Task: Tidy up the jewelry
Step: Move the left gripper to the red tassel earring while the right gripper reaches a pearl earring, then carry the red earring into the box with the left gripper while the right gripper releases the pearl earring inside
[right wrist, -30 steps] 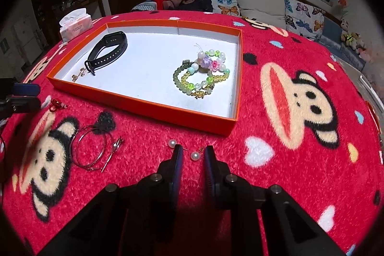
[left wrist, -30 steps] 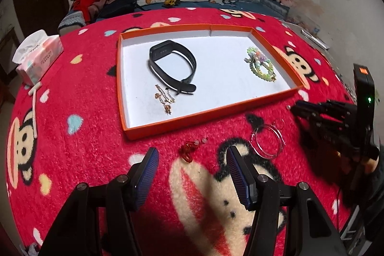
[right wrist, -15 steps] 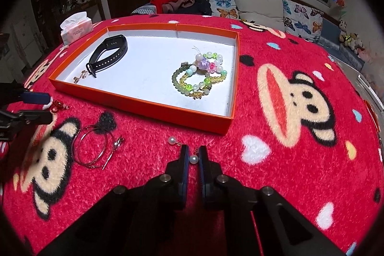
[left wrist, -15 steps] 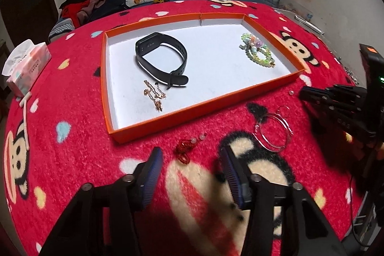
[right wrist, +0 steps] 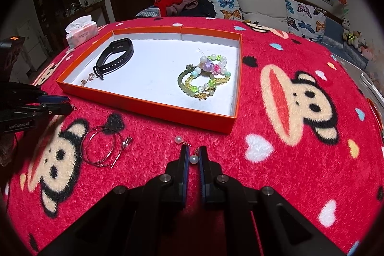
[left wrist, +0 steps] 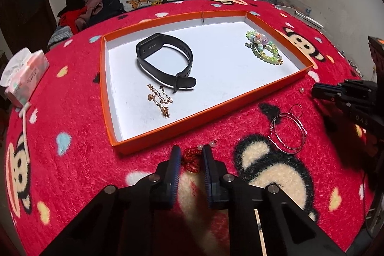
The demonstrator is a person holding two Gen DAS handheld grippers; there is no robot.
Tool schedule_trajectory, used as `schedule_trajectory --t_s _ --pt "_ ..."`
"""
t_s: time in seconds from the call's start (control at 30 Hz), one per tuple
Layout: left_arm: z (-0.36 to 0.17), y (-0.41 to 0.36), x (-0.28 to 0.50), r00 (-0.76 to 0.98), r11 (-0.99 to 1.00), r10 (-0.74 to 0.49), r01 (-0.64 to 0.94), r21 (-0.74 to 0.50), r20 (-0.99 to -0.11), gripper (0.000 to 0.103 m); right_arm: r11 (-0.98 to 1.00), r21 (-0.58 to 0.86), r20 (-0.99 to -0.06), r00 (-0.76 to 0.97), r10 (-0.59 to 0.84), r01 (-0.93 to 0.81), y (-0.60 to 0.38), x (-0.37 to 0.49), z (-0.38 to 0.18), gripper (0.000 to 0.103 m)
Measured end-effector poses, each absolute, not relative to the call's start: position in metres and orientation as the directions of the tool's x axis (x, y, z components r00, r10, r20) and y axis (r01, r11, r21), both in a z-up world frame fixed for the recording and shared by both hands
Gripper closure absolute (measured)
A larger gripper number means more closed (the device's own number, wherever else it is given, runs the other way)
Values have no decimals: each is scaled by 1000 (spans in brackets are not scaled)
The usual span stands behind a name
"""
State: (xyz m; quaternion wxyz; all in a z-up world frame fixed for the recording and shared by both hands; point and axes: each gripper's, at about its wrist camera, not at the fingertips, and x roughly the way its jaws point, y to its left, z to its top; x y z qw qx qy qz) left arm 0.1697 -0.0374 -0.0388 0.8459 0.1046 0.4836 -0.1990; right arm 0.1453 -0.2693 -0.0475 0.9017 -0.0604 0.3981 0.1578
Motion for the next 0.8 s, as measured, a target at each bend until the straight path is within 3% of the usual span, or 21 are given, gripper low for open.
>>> schedule_trajectory --t_s 0.8 --pt "39 -24 154 573 917 -288 396 -49 -768 85 937 60 -666 685 294 -343 -277 141 -1 93"
